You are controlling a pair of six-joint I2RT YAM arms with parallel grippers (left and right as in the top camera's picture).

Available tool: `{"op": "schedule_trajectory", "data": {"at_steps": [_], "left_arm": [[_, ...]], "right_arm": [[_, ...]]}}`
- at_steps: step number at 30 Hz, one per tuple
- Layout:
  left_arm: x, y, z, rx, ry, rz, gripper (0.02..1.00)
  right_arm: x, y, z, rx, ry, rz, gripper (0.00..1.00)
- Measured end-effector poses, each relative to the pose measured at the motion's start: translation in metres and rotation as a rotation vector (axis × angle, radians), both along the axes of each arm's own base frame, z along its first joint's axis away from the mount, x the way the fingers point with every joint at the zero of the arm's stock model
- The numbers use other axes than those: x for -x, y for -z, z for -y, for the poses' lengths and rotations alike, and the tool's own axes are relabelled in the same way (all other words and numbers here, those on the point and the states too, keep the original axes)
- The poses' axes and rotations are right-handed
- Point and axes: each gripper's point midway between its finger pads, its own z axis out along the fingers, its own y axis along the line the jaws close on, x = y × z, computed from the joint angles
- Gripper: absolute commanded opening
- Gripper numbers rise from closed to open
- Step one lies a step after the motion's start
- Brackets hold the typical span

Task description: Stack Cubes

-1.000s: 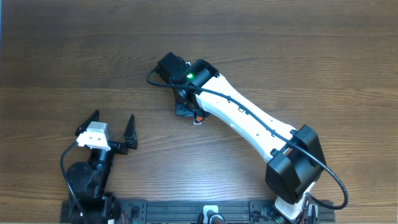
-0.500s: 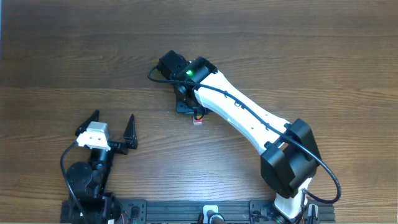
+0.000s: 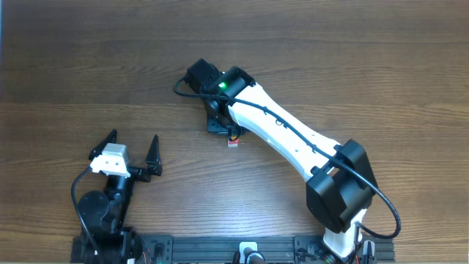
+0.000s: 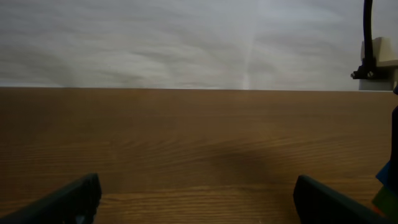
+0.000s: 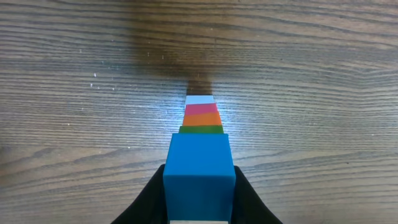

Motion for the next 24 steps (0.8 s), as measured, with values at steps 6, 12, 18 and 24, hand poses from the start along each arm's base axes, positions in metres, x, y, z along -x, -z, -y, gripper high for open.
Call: {"op": "schedule_trajectory", "data": {"at_steps": [6,12,18,24], "left_arm": [[0.000,0.000,0.000,0.000,0.000,0.000,1.000],[0.000,0.000,0.000,0.000,0.000,0.000,1.000],[0.000,0.000,0.000,0.000,0.000,0.000,1.000],[0.000,0.000,0.000,0.000,0.000,0.000,1.000]], "right_arm": [[0.000,0.000,0.000,0.000,0.000,0.000,0.012],[0.002,0.000,0.002,0.009,-0.001,-0.009,0.009],[0.002,-0.007,0.002,0.016,-0.003,-0.017,0.012],[-0.001,-0.013,-0.001,0.006,-0.004,-0.006,0.012]]}}
